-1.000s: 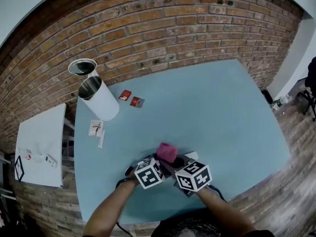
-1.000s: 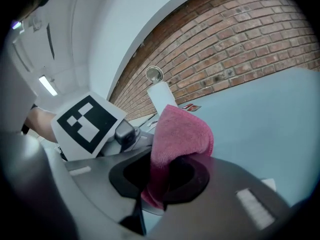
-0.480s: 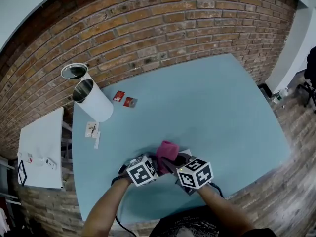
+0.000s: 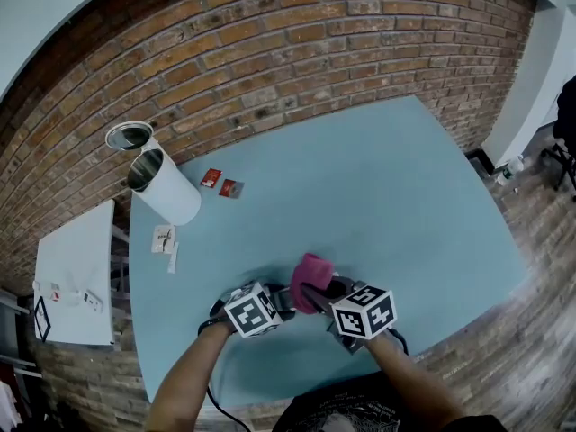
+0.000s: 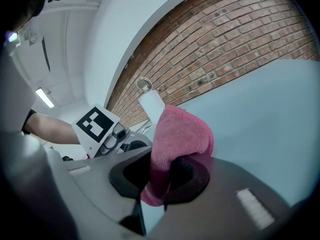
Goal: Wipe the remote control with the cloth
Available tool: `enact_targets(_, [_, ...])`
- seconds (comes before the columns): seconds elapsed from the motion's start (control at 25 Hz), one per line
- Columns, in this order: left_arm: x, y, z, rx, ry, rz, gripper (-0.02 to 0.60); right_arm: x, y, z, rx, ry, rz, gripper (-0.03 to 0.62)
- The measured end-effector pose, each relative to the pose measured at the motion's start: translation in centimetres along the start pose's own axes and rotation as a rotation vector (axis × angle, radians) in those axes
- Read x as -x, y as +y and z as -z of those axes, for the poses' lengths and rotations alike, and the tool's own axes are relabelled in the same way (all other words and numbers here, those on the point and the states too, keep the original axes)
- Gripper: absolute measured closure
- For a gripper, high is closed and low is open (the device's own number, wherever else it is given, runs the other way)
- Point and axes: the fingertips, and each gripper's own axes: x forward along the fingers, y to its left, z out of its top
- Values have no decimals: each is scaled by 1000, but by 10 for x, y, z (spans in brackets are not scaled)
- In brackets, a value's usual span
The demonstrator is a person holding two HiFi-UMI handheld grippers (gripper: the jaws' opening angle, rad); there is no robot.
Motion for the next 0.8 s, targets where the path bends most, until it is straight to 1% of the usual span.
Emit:
enact_targets(0.44, [1,1,1,-5,58,7,293,31,-32,-6,-46,-47,50,531])
enact_targets(0.64, [2,-2,1,12,70,18,293,42,-43,-8,-58,-60,69,531])
enact_targets(0.8, [2,-1,2,8,85,15,293,50,-51,-9,-68,-74,84,531])
